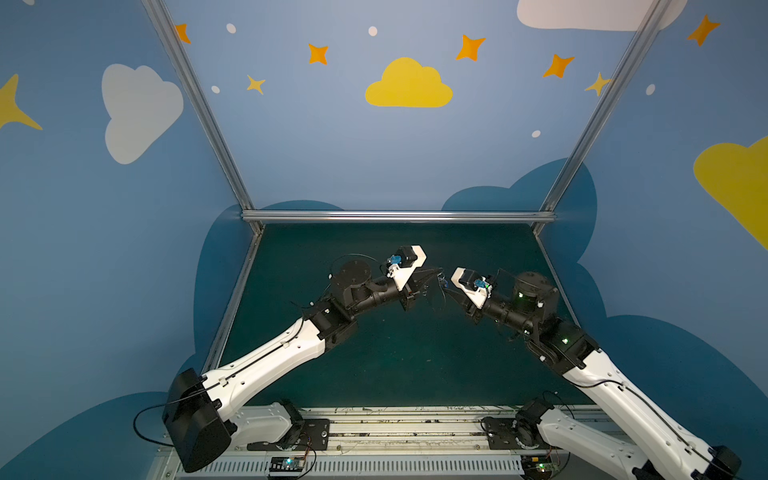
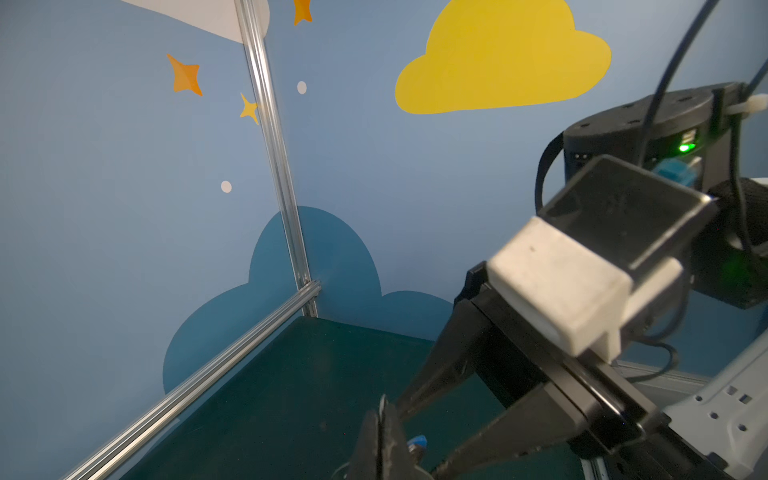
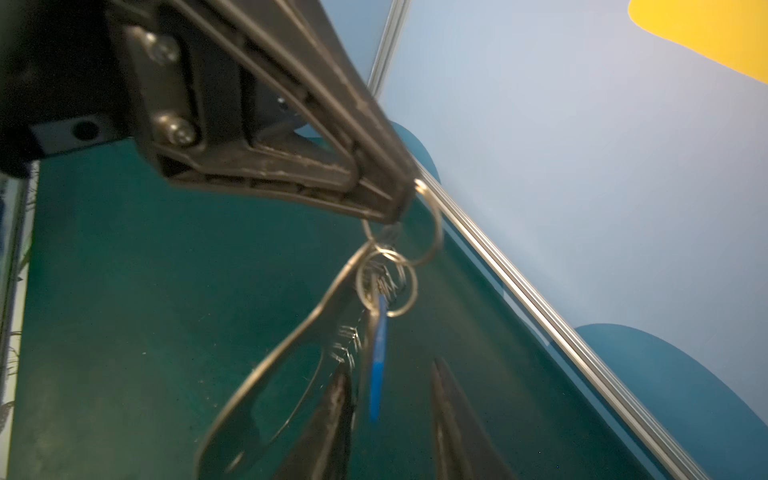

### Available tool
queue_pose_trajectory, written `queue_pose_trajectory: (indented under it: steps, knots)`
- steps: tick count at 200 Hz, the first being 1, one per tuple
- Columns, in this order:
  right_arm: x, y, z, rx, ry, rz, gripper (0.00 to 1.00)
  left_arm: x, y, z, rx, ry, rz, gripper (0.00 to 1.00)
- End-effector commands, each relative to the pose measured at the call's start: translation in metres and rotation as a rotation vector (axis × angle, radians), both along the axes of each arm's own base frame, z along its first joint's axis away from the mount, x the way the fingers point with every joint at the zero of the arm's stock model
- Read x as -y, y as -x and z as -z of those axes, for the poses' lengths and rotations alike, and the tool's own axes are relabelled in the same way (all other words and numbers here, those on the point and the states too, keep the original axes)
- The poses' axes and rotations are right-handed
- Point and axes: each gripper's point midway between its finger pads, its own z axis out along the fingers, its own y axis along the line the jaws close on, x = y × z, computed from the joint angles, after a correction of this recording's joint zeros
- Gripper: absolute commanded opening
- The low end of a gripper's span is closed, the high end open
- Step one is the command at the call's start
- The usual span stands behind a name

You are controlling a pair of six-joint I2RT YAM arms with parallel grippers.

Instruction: Put the keys on the keyring

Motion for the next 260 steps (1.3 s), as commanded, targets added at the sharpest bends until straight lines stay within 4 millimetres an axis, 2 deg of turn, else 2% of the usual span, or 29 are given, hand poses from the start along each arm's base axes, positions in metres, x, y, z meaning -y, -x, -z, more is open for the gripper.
queue_pose_trajectory:
  steps: [1, 23, 48, 65, 89, 128, 230, 260]
  knots:
    - [0.013, 0.003, -0.009, 0.016, -0.020, 0.029, 0.34, 0.000, 0.015, -0.014, 0.052, 0.028, 0.078, 0.03]
    - [0.011, 0.014, -0.022, 0.008, -0.072, -0.037, 0.35, 0.001, 0.023, -0.010, 0.066, 0.009, 0.122, 0.03]
    - [-0.008, 0.038, -0.030, -0.073, -0.129, -0.223, 0.35, 0.002, 0.029, -0.005, 0.066, -0.018, 0.166, 0.03]
    - [-0.017, 0.047, -0.035, -0.123, -0.156, -0.304, 0.33, 0.002, 0.031, -0.005, 0.070, -0.023, 0.176, 0.03]
    - [-0.021, 0.048, -0.041, -0.142, -0.200, -0.321, 0.30, -0.001, 0.034, -0.005, 0.080, -0.025, 0.175, 0.03]
    - [-0.023, 0.046, -0.038, -0.173, -0.207, -0.319, 0.21, -0.005, 0.038, -0.002, 0.088, -0.043, 0.168, 0.03]
    - [-0.023, 0.045, -0.036, -0.190, -0.231, -0.312, 0.11, -0.004, 0.042, 0.001, 0.095, -0.064, 0.178, 0.03]
    - [-0.025, 0.046, -0.034, -0.205, -0.226, -0.326, 0.03, -0.004, 0.043, 0.002, 0.097, -0.070, 0.179, 0.03]
